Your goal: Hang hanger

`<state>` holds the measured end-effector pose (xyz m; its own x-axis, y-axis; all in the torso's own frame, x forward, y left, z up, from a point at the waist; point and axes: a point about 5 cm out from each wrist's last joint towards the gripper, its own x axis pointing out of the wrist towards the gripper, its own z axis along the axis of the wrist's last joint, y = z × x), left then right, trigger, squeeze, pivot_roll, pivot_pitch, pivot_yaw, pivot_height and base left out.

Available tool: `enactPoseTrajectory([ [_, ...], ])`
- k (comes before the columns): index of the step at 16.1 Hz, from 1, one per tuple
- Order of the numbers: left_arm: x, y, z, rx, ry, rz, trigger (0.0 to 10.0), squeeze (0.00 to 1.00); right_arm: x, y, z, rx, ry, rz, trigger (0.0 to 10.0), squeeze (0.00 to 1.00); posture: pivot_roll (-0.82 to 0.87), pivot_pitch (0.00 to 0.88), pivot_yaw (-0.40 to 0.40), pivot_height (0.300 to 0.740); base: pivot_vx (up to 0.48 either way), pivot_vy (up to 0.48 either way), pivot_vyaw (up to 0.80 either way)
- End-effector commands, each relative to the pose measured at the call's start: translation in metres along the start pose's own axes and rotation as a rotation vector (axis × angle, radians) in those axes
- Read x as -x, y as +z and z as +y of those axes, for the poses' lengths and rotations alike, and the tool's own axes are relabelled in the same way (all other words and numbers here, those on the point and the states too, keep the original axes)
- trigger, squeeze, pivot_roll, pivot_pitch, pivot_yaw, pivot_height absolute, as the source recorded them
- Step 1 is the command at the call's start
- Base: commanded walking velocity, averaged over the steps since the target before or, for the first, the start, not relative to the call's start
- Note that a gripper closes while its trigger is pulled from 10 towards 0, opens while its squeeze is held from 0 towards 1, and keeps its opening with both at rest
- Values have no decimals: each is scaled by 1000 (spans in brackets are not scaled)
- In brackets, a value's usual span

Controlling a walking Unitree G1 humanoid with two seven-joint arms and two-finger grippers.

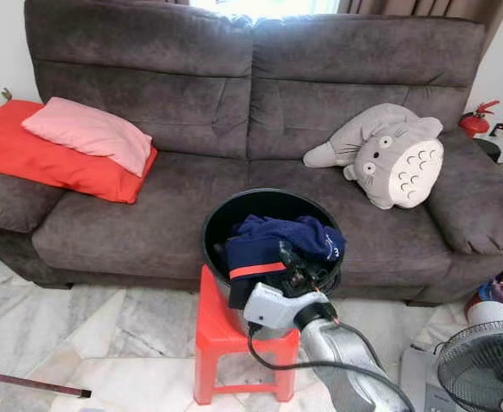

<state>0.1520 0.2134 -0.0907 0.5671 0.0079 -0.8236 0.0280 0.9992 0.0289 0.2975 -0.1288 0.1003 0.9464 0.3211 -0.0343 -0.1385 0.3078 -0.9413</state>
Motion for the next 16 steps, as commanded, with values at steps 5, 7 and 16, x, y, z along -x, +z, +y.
enactPoseTrajectory([
  [5, 2, -8, 0, 7, 1, 29, 10000, 0, -3, -6, -23, 37, -160, 34, 10000, 0, -6, 83, -12, 740, 0, 0, 0],
  [7, 2, -8, 0, 8, 3, 29, 10000, 0, -2, -17, -36, 66, -228, 74, 10000, 0, -10, 84, -10, 740, 0, 0, 0],
  [16, 2, -4, 4, 0, 7, 17, 10000, 0, -21, -15, -24, -9, -159, 38, 10000, 0, 0, 83, 4, 740, 0, 0, 0],
])
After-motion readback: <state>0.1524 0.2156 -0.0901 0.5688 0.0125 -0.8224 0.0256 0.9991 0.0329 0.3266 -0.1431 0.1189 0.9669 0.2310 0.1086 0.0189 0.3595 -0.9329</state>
